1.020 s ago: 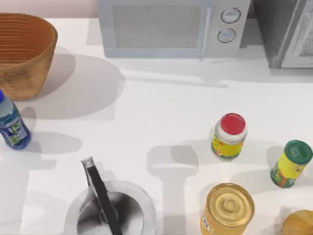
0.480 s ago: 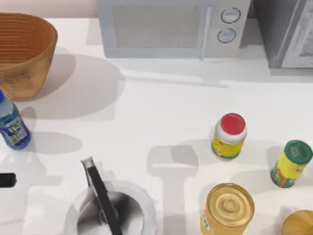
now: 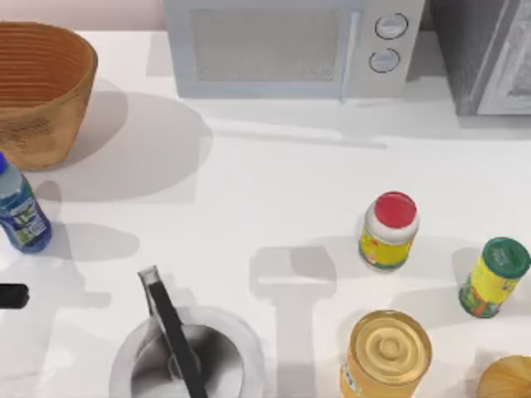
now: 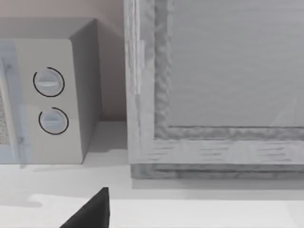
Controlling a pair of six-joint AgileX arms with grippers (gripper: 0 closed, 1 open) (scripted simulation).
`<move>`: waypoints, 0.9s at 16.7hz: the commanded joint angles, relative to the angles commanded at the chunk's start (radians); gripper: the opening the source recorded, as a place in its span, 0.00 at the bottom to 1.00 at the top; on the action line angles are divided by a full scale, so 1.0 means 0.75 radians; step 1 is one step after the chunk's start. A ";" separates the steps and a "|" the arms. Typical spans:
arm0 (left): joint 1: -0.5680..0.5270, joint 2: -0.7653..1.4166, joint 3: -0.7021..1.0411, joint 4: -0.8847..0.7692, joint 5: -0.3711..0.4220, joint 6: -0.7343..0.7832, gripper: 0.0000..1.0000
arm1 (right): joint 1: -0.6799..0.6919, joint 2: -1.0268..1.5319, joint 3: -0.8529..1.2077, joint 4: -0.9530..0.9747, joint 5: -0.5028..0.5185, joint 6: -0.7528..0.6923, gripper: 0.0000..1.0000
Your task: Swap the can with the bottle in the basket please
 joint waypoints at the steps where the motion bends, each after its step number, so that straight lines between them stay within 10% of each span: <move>1: -0.008 0.065 0.034 0.038 0.031 0.000 0.00 | 0.000 0.000 0.000 0.000 0.000 0.000 1.00; 15: -0.253 1.787 0.826 0.948 0.877 0.001 0.00 | 0.000 0.000 0.000 0.000 0.000 0.000 1.00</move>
